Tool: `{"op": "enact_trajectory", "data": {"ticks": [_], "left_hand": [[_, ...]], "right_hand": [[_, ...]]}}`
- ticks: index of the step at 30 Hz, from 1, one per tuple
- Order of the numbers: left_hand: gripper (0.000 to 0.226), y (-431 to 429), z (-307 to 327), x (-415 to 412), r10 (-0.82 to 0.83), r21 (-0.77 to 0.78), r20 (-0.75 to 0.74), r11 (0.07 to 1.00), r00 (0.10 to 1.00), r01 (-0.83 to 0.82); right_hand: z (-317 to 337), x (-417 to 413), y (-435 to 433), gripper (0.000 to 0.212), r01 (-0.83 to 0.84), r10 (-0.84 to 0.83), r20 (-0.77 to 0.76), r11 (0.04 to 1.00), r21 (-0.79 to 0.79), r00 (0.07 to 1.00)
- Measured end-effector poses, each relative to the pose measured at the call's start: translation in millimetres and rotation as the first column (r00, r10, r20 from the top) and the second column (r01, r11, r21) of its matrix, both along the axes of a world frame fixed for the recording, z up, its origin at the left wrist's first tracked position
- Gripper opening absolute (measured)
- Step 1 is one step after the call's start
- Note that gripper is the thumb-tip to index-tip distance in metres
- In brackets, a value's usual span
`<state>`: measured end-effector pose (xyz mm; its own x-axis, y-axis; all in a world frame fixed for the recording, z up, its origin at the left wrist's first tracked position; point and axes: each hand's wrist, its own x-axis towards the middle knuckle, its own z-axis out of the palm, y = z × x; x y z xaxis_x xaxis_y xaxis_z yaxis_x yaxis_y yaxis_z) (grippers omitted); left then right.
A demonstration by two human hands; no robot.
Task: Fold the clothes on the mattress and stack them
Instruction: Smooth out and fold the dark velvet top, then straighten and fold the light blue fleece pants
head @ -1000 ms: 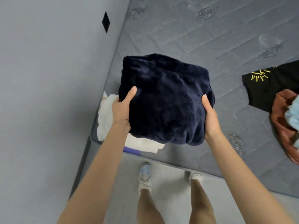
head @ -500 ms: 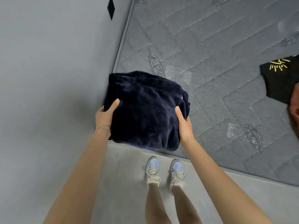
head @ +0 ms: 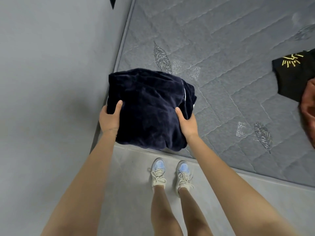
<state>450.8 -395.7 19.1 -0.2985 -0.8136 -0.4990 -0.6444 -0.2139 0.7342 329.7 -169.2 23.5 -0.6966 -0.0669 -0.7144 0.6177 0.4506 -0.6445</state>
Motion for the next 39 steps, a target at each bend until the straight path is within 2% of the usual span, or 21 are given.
{"op": "enact_trajectory", "data": {"ticks": [2, 4, 6, 8, 11, 14, 18, 22, 28, 32, 35, 39], "left_hand": [[0.073, 3.2, 19.5, -0.9, -0.067, -0.163, 0.11, 0.983, 0.992, 0.085], [0.08, 13.5, 44.9, -1.0, -0.124, -0.353, 0.197, 0.917, 0.972, 0.189], [0.074, 30.7, 72.0, -2.3, -0.239, -0.501, 0.265, 0.794, 0.934, 0.345], [0.068, 50.0, 93.5, -7.1, -0.369, -0.559, 0.336, 0.662, 0.866, 0.499], [0.064, 81.1, 118.5, -20.6, -0.512, -0.541, 0.399, 0.538, 0.761, 0.646], [0.064, 116.9, 137.5, -37.8, -0.582, -0.492, 0.457, 0.464, 0.673, 0.736], [0.065, 178.4, 162.9, -64.9, -0.65, -0.447, 0.524, 0.341, 0.551, 0.827], [0.066, 247.4, 190.4, -90.4, -0.652, -0.426, 0.552, 0.315, 0.519, 0.848], [0.069, 364.4, 226.2, -124.5, -0.689, -0.409, 0.555, 0.262, 0.466, 0.874], [0.069, 422.7, 242.8, -146.7, -0.711, -0.424, 0.588, 0.136, 0.386, 0.896], [0.07, 454.8, 250.8, -160.9, -0.721, -0.394, 0.62, 0.053, 0.308, 0.918], [0.07, 485.9, 258.4, -184.0, -0.686, -0.344, 0.703, -0.101, 0.185, 0.933]], "right_hand": [[13.0, 4.2, 5.5, 0.068, -0.023, 0.024, -0.041, 0.999, 0.039, 0.999], [28.8, 9.6, 15.5, 0.073, -0.102, 0.115, -0.091, 0.985, 0.138, 0.989], [50.3, 15.1, 30.4, 0.084, -0.191, 0.23, -0.116, 0.942, 0.275, 0.966], [72.5, 17.6, 48.6, 0.083, -0.251, 0.327, -0.161, 0.895, 0.369, 0.931], [102.8, 15.8, 81.3, 0.079, -0.338, 0.468, -0.2, 0.82, 0.462, 0.861], [126.8, 9.8, 119.1, 0.079, -0.393, 0.57, -0.21, 0.746, 0.538, 0.794], [159.7, -5.9, 182.2, 0.078, -0.367, 0.588, -0.253, 0.729, 0.578, 0.768], [190.6, -18.9, 253.3, 0.078, -0.373, 0.591, -0.266, 0.735, 0.567, 0.761], [232.6, -33.6, 356.7, 0.079, -0.426, 0.701, -0.2, 0.607, 0.671, 0.684], [252.0, -44.2, 412.1, 0.08, -0.461, 0.78, -0.122, 0.48, 0.746, 0.614], [263.5, -50.7, 448.7, 0.079, -0.431, 0.751, -0.114, 0.488, 0.759, 0.65], [273.4, -65.0, 488.2, 0.08, -0.369, 0.703, -0.114, 0.496, 0.786, 0.702]]}}
